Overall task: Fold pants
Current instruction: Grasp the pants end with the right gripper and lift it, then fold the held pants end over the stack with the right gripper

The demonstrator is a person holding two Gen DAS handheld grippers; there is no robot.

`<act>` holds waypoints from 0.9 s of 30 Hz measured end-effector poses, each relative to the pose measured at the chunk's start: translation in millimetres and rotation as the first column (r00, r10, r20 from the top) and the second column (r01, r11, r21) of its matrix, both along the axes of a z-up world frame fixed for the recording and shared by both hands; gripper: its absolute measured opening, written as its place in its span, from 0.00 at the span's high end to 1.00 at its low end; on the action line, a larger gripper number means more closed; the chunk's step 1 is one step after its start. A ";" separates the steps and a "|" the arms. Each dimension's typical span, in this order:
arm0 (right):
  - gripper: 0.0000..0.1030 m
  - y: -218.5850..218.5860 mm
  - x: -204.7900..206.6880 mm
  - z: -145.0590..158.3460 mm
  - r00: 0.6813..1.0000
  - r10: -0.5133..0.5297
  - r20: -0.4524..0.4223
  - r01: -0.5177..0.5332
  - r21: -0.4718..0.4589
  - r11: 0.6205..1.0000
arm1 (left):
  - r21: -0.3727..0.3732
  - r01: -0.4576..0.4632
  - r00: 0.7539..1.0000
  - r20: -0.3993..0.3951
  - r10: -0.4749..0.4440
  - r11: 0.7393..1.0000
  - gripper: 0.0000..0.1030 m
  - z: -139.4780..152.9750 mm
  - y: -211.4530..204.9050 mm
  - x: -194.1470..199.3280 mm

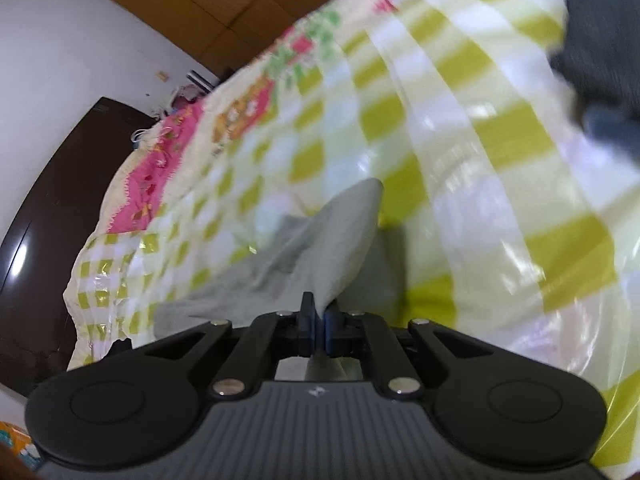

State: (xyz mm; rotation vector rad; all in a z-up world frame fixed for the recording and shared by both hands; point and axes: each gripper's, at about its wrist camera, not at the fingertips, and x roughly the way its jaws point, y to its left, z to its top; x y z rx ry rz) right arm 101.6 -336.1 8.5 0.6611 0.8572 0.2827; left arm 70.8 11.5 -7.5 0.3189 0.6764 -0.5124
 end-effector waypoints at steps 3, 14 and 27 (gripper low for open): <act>0.95 24.8 4.1 28.8 0.998 0.041 0.044 -0.040 -0.023 0.999 | 0.089 -0.028 0.997 -0.074 0.034 0.996 0.49 -17.2 11.8 11.9; 0.95 193.8 52.4 63.5 0.935 0.341 0.098 -0.329 -0.123 0.936 | 0.045 -0.102 0.990 -0.092 0.106 0.994 0.48 -23.5 69.0 -11.3; 0.95 330.7 50.5 -3.1 0.851 0.518 -0.092 -0.521 -0.277 0.807 | -0.081 -0.106 0.989 -0.115 0.097 0.991 0.48 -29.6 84.7 -14.9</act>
